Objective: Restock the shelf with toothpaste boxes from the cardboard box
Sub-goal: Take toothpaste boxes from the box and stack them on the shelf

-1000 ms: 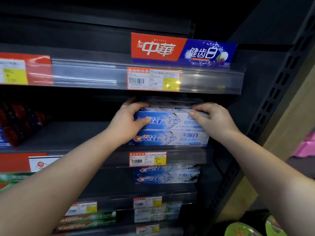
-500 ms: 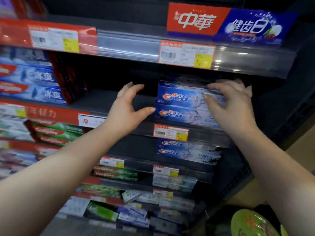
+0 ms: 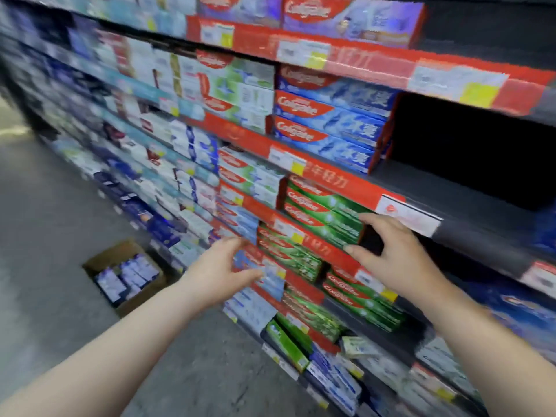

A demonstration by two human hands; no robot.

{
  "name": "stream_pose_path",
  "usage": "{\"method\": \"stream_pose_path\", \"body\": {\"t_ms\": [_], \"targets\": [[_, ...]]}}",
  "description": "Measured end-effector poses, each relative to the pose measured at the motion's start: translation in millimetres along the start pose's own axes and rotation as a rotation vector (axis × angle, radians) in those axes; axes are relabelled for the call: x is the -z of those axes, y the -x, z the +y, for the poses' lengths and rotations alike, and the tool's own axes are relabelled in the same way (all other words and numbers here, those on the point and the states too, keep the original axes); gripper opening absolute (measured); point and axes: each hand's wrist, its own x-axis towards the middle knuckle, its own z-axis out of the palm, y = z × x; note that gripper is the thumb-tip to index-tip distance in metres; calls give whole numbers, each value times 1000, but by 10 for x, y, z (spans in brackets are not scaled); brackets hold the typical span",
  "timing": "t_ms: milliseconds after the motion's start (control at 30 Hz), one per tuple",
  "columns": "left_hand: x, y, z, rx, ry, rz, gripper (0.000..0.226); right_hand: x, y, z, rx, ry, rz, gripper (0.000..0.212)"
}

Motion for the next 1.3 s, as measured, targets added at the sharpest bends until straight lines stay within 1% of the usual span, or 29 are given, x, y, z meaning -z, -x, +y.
{"method": "stream_pose_path", "body": {"t_ms": [100,167,200,267,300,367,433,533,633,767,867,933,1067,1133,1233,1300], "targets": [[512,344,-934,127,-30,30,74,-726,-248,-720,43,-14,-157,61],[845,629,-1540,217,-36,67,66,-1201,-353,-1209,75,-59,-240,62],[991,774,-1829,276,-38,80,68,-1431,-387,-1439,88,-75,-286,63],[1248,1035,-2340,382,-40,89,79,-1840,-433,-1846,123,-76,-361,63],[1356,1145,-2573,427,-32,100,77,-2018,-447,-2033,141,-71,-390,64],[1521,1311,-2925,491,-27,140,69,-2305,-477,-2371,164,-59,-448,64],[1606,1404,-3211,531,-25,152,66,-2524,-531,-2654,192,-27,-519,65],[1663,1453,-3553,579,-10,151,66,-2781,-682,-2954,218,11,-614,64],[1713,1425,-3902,649,14,127,67,-3062,-912,-3178,216,23,-661,65],[1917,1221,-4416,706,27,122,67,-3559,-1305,-3427,198,0,-715,65],[2158,897,-4856,749,8,116,67,-4025,-1727,-3625,178,-43,-748,64],[2341,604,-5148,777,-8,72,67,-4332,-2074,-3786,143,-67,-784,63],[2711,-87,-5632,823,-12,-87,69,-4842,-2745,-4080,75,-100,-878,62],[2870,-438,-5832,830,-4,-101,68,-5073,-3045,-4197,48,-130,-917,63],[2989,-797,-6102,846,35,-100,67,-5340,-3444,-4325,-5,-133,-929,63],[3004,-942,-6281,847,58,-144,68,-5466,-3642,-4403,-23,-125,-941,63]]}}
